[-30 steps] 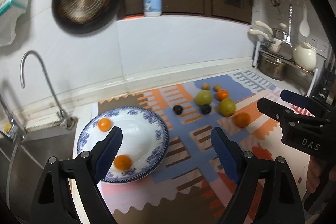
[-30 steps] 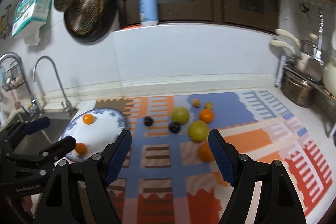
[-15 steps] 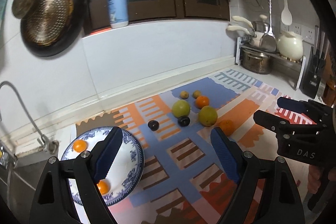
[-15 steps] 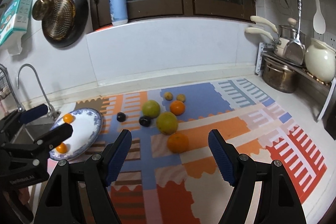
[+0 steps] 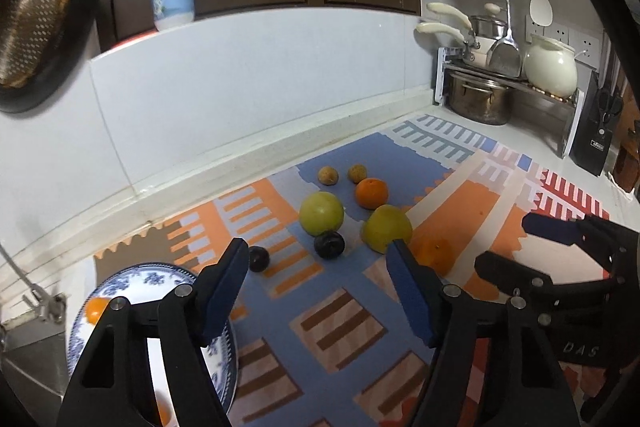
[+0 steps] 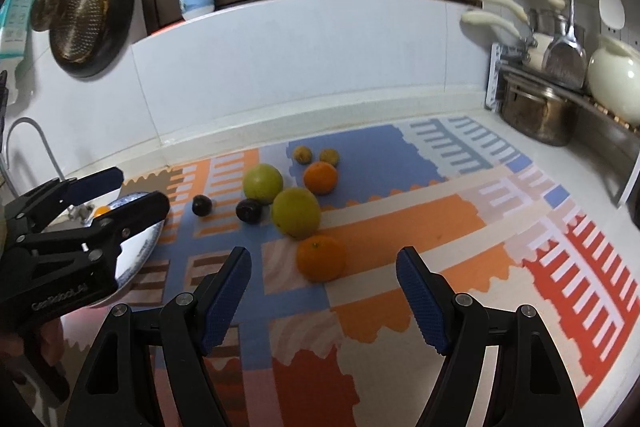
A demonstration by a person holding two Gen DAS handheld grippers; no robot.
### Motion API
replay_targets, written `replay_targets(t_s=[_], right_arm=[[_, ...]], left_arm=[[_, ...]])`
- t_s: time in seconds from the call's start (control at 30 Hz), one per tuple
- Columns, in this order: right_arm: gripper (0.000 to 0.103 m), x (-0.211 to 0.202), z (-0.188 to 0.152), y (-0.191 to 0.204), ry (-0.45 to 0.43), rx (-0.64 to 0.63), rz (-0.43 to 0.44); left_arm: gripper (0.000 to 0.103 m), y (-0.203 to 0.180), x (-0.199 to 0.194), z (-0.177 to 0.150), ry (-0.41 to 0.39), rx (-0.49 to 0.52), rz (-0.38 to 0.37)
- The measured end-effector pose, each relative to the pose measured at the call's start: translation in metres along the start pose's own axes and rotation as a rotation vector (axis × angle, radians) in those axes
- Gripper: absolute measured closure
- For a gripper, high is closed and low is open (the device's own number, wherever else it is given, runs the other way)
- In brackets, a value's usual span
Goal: Organize fruits
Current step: 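Move both open tools back toward the remaining fruit, then grasp a dark plum with the left tool while the right tool grasps a tangerine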
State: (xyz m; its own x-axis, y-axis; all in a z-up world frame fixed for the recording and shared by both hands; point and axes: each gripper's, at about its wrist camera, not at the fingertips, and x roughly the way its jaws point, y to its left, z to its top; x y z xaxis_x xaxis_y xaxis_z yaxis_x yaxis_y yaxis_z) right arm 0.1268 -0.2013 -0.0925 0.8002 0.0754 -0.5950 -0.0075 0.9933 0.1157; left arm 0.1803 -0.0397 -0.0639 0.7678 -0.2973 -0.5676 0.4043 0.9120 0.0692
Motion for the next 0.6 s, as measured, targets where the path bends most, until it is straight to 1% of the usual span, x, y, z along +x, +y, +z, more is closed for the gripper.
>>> replay_targets(t_s=[0.1, 0.2, 0.27, 0.33, 0.4, 0.6], right_arm=[[0.028, 0.014, -0.002, 0.000, 0.024, 0.009, 0.000], [0.032, 0.026, -0.003, 0.000, 0.052, 0.021, 0.010], [0.032, 0.035, -0.004, 0.001, 0.071, 0.023, 0.011], [0.036, 0.041, -0.005, 0.002, 0.083, 0.023, 0.012], [0.037, 0.047, -0.006, 0.002, 0.097, 0.027, 0.015], [0.043, 0.065, -0.007, 0.001, 0.129, 0.042, 0.027]], left_arm=[[0.040, 0.001, 0.018, 0.000, 0.022, -0.006, -0.016], [0.044, 0.003, 0.036, -0.002, 0.045, -0.017, -0.030], [0.044, 0.003, 0.047, -0.004, 0.064, -0.018, -0.041], [0.046, 0.003, 0.055, -0.005, 0.077, -0.013, -0.047], [0.051, 0.002, 0.065, -0.006, 0.093, -0.007, -0.054], [0.053, 0.002, 0.090, -0.007, 0.135, -0.013, -0.077]])
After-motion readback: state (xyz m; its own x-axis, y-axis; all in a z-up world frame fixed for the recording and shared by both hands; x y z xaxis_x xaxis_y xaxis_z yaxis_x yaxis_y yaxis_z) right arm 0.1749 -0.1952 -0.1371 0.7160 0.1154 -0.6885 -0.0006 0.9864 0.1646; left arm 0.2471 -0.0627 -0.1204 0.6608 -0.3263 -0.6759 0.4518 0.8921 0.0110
